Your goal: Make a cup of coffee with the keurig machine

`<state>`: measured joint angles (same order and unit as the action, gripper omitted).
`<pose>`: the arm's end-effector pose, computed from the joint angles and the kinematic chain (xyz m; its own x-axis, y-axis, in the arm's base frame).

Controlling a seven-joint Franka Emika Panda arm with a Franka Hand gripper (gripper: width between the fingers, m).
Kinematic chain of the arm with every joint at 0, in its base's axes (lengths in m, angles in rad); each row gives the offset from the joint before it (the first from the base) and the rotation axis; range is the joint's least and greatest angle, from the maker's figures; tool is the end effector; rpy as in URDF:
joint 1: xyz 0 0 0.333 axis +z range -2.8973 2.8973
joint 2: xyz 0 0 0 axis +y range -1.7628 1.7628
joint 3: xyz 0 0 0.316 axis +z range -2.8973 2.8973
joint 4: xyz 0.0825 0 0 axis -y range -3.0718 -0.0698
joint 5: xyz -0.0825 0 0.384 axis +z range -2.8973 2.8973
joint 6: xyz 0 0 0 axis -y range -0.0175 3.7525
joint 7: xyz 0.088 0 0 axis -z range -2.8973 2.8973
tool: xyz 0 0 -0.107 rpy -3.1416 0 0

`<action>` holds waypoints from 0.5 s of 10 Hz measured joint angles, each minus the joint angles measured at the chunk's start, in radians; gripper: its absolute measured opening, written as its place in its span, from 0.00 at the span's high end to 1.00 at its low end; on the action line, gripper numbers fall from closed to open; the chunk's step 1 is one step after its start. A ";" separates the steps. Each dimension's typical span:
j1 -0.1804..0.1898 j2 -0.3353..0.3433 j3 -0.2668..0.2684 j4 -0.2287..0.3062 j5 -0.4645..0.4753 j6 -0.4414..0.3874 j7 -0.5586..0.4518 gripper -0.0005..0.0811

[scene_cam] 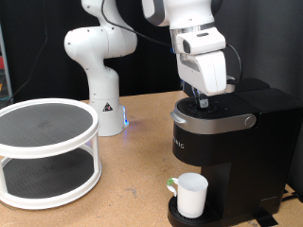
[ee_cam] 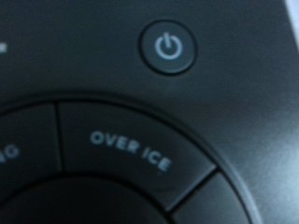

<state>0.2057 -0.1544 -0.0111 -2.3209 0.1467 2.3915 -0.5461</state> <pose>0.4970 0.0991 0.4262 0.7737 0.5827 0.2487 0.6000 -0.7999 0.0076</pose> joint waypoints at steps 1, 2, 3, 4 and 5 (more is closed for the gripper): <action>0.000 0.002 0.000 0.008 0.000 -0.028 0.011 0.99; -0.001 0.009 -0.002 0.023 0.000 -0.065 0.026 0.99; -0.002 0.025 -0.006 0.051 0.000 -0.112 0.045 0.99; -0.003 0.046 -0.009 0.083 0.000 -0.160 0.066 0.99; -0.003 0.063 -0.012 0.110 0.000 -0.200 0.084 0.99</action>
<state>0.2026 -0.0915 -0.0235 -2.2111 0.1472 2.1916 -0.4622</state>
